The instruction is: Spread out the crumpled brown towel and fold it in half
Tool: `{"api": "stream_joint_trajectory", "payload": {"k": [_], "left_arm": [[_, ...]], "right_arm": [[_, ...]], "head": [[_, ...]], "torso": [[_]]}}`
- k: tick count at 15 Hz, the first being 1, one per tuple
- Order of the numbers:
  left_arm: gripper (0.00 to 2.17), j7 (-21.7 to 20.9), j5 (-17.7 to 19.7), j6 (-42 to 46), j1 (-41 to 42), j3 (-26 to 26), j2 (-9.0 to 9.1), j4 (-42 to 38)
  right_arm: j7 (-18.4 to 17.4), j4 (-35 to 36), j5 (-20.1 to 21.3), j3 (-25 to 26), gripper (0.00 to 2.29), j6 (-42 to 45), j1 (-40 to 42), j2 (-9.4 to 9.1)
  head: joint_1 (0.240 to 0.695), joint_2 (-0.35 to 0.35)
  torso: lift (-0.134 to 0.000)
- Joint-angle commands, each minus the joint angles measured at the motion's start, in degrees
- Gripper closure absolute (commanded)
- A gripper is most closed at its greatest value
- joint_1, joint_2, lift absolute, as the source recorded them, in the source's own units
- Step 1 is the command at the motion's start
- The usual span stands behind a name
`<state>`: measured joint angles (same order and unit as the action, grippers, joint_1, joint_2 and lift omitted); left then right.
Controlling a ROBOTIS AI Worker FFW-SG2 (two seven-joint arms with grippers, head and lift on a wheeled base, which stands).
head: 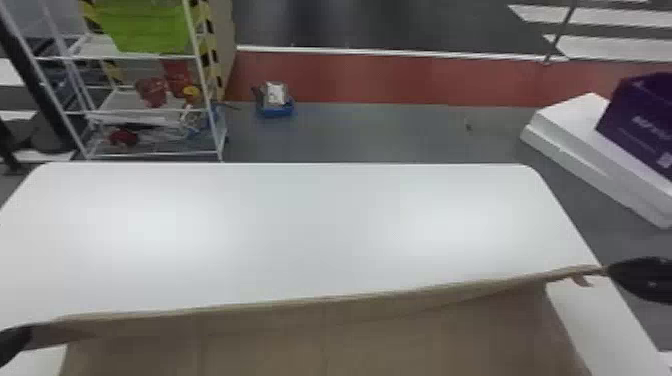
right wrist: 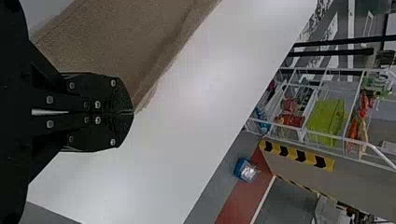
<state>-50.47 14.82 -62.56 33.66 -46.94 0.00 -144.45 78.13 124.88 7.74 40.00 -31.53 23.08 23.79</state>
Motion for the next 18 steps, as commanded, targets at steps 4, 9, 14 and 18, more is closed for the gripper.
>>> {"api": "stream_joint_trajectory", "payload": {"k": [4, 9, 14, 18], "left_arm": [[1.33, -1.04, -0.84, 1.43, 3.87, 0.62, 0.15, 1.63], [1.33, -0.86, -9.02, 3.89, 4.75, 7.04, 0.15, 4.88], [1.33, -0.42, -10.51, 14.26, 8.18, 8.09, 0.15, 9.98], [1.33, -2.44, -10.69, 14.26, 8.35, 5.19, 0.15, 9.19]], "right_arm": [[0.19, 0.01, -0.27, -0.01, 1.51, 5.72, 6.63, -0.42], [0.19, 0.01, -0.27, 0.07, 1.51, 7.83, 9.44, -0.59], [0.19, -2.54, -1.5, 1.31, 1.51, 11.17, 10.32, -0.15], [0.19, -4.03, -3.0, 3.33, 1.51, 11.7, 9.62, 0.2]], "head": [[0.695, -0.062], [0.695, -0.07], [0.695, -0.071], [0.695, -0.085]], "torso": [[-0.124], [-0.124], [-0.124], [-0.124]]}}
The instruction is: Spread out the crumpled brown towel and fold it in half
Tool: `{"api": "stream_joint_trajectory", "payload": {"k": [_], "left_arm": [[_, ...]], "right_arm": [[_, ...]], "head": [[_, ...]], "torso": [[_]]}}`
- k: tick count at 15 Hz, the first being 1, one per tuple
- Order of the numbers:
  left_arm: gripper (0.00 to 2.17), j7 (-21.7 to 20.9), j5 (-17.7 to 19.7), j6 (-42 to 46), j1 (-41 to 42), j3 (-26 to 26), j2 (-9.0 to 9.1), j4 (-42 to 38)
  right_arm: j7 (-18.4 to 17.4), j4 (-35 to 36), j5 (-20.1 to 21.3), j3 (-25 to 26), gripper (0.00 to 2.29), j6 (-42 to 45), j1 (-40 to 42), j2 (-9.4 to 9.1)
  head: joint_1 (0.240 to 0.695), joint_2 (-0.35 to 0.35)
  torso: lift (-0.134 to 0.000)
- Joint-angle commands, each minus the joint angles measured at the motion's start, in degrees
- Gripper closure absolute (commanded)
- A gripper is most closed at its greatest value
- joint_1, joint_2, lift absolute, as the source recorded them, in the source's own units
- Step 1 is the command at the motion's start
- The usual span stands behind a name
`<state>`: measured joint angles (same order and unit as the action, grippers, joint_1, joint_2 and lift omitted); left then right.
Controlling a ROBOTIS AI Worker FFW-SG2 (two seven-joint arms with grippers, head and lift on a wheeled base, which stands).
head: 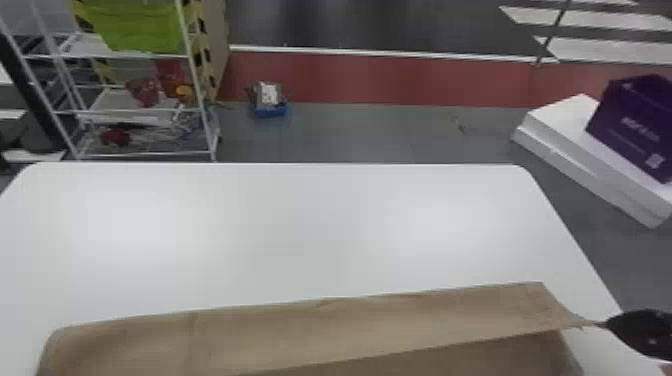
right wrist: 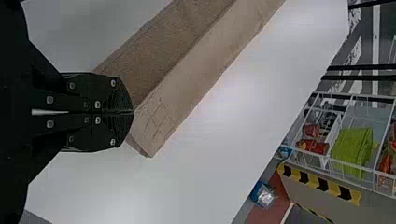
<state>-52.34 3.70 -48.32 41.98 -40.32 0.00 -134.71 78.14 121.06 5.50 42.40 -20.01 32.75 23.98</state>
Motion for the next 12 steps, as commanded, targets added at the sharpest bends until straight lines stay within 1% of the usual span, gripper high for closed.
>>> {"api": "stream_joint_trajectory", "payload": {"k": [1, 2, 5, 6, 7, 8, 10, 11, 12], "left_arm": [[1.33, -1.89, 1.31, 0.02, 0.2, -2.75, 0.15, -1.08], [1.33, -2.77, 2.1, -0.16, 0.56, -3.63, 0.15, -1.52], [1.31, -3.21, 1.58, -0.34, 1.08, -3.45, 0.15, -0.64], [1.25, -3.38, 1.49, -0.51, 1.08, -3.19, 0.15, -0.38], [1.24, -3.38, 0.87, -0.86, 1.08, -2.57, 0.15, -0.38], [1.24, -3.3, -0.71, -1.04, 1.08, -1.43, 0.15, -0.29], [1.1, -3.3, -1.94, -0.86, 1.08, -0.2, 0.15, -0.03], [1.1, -2.94, -2.11, -0.86, 1.08, -0.02, 0.15, 0.24], [1.1, -2.94, -2.11, -0.86, 0.99, 0.06, 0.15, 0.24]], "right_arm": [[0.19, -0.21, -1.11, 1.46, 1.51, 0.36, 0.04, 0.01], [0.19, -0.3, -1.46, 1.9, 1.51, 0.54, 0.3, 0.01], [0.19, -1.53, -1.37, 1.37, 1.51, 4.05, 1.97, -0.25], [0.19, -1.88, -1.19, 0.93, 1.51, 4.58, 2.15, -0.34], [0.19, -1.97, -0.84, 0.41, 1.51, 4.58, 2.24, -0.52], [0.19, -2.06, -0.75, 0.14, 1.51, 4.93, 2.59, -0.52], [0.19, -2.15, -0.93, -0.03, 1.51, 4.93, 2.59, -0.69], [0.19, -2.15, -1.11, -0.03, 1.5, 4.05, 2.59, -0.69], [0.19, -2.15, -1.28, 0.06, 1.22, 2.65, 2.59, -0.78]], "head": [[0.695, -0.085], [0.695, -0.086], [0.695, -0.09], [0.695, -0.088], [0.695, -0.085], [0.695, -0.082], [0.695, -0.082], [0.695, -0.087], [0.695, -0.091]], "torso": [[-0.124], [-0.124], [-0.124], [-0.124], [-0.124], [-0.124], [-0.124], [-0.124], [-0.124]]}}
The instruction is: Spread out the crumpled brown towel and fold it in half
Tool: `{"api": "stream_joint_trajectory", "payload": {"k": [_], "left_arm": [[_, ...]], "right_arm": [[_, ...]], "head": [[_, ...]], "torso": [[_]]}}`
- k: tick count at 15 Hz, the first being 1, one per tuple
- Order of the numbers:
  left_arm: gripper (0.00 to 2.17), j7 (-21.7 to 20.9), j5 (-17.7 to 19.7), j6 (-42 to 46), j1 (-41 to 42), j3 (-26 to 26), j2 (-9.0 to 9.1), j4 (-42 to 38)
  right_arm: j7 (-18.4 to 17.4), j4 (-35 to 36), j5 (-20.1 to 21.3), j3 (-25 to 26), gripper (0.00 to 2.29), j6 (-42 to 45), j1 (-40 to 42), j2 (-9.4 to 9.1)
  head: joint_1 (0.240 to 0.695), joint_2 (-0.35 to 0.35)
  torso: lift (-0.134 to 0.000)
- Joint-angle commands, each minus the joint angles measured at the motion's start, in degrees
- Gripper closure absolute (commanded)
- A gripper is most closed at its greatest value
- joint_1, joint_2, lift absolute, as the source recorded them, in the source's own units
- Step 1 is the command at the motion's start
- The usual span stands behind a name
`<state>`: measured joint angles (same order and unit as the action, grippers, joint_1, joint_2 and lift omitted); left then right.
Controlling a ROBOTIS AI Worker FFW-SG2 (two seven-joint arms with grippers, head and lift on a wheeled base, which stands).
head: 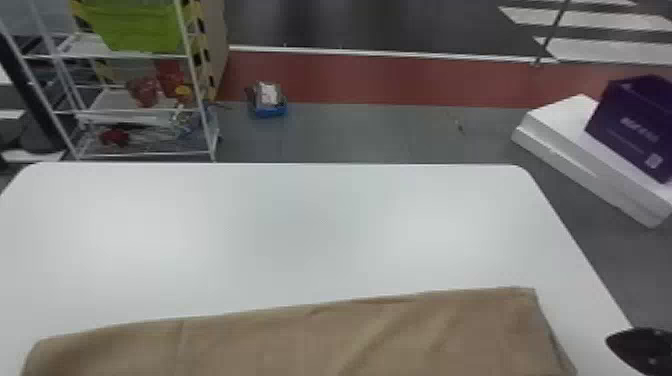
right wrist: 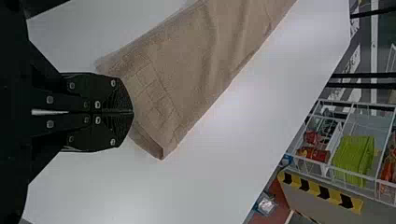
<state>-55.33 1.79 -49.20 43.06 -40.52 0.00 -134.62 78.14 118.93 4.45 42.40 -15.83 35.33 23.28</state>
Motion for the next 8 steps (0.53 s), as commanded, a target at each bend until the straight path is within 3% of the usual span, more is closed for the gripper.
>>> {"api": "stream_joint_trajectory", "payload": {"k": [1, 2, 5, 8], "left_arm": [[1.1, 0.23, -0.21, 0.02, -0.17, 0.26, 0.15, 0.14], [1.1, 0.23, -0.21, 0.19, -0.34, 0.26, 0.15, 0.49], [1.1, 0.14, -0.21, 0.37, -0.52, 0.44, 0.15, 1.2], [1.1, 0.23, -0.21, 0.55, -0.61, 0.44, 0.15, 1.29]], "right_arm": [[0.19, -0.01, -0.5, -0.04, 0.67, -2.41, 0.01, -0.08], [0.19, -0.1, -0.41, -0.3, 0.51, -2.41, 0.01, -0.34], [0.19, -0.36, 3.02, -3.9, 0.52, 0.58, 1.32, -0.95], [0.19, 0.17, 9.35, -8.74, 0.52, 6.38, 3.26, -1.22]], "head": [[0.695, -0.092], [0.695, -0.096], [0.695, -0.087], [0.695, -0.035]], "torso": [[-0.124], [-0.124], [-0.124], [-0.124]]}}
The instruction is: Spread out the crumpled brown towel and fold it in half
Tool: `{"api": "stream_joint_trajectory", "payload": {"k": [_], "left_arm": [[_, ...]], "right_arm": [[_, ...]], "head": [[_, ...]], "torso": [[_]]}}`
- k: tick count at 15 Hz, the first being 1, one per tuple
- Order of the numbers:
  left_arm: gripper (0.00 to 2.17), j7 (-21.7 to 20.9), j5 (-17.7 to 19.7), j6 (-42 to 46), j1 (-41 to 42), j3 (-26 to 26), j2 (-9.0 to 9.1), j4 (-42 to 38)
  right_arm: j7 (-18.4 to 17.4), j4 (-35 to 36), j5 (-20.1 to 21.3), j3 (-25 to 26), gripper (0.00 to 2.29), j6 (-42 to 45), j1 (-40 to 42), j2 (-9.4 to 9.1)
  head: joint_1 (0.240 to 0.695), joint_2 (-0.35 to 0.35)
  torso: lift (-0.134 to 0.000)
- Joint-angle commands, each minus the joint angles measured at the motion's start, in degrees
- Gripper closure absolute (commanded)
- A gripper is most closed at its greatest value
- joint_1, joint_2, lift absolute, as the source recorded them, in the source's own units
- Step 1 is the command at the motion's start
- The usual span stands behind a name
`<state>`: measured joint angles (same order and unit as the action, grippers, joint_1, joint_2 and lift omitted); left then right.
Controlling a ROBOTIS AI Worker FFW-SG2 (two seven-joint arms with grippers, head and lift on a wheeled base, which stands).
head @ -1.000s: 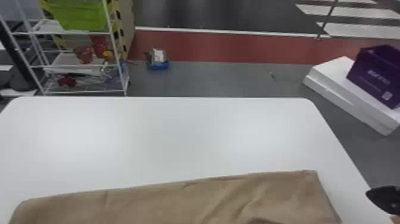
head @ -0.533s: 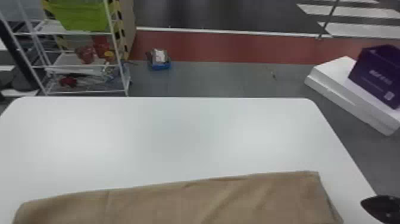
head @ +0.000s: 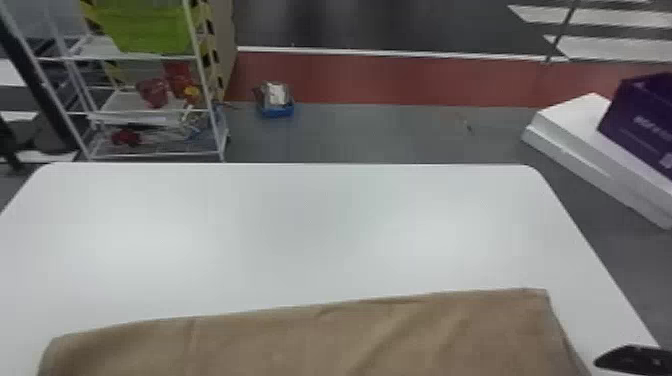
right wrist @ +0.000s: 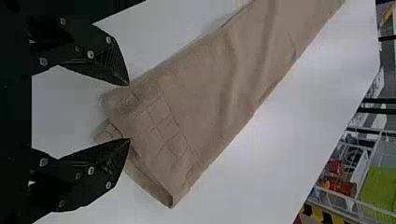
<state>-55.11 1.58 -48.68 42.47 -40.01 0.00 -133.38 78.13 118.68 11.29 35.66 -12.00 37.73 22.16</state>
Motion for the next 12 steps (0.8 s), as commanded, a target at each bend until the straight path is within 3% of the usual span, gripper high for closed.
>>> {"api": "stream_joint_trajectory", "payload": {"k": [1, 2, 6, 12], "left_arm": [[1.1, 0.09, 0.0, 0.03, -0.02, -0.07, 0.15, 0.14], [1.1, 0.17, 0.0, 0.03, -0.02, -0.07, 0.15, 0.14], [1.1, 0.09, 0.0, 0.03, -0.02, 0.2, 0.15, 0.05], [1.1, 0.44, -0.09, 0.21, -0.02, 0.37, 0.15, 0.14]], "right_arm": [[-1.76, 1.91, 6.29, -3.58, 0.52, 6.06, 2.61, -0.45], [-3.16, 3.23, 8.75, -4.72, 0.52, 8.0, 3.58, -0.45], [-3.43, 6.57, 9.8, -3.75, 0.68, 9.93, 3.23, -0.54], [-2.02, 5.43, 14.02, -4.02, 0.68, 8.52, 2.44, 0.69]], "head": [[0.695, -0.015], [0.695, 0.003], [0.695, 0.08], [0.695, 0.052]], "torso": [[-0.124], [-0.124], [-0.124], [-0.124]]}}
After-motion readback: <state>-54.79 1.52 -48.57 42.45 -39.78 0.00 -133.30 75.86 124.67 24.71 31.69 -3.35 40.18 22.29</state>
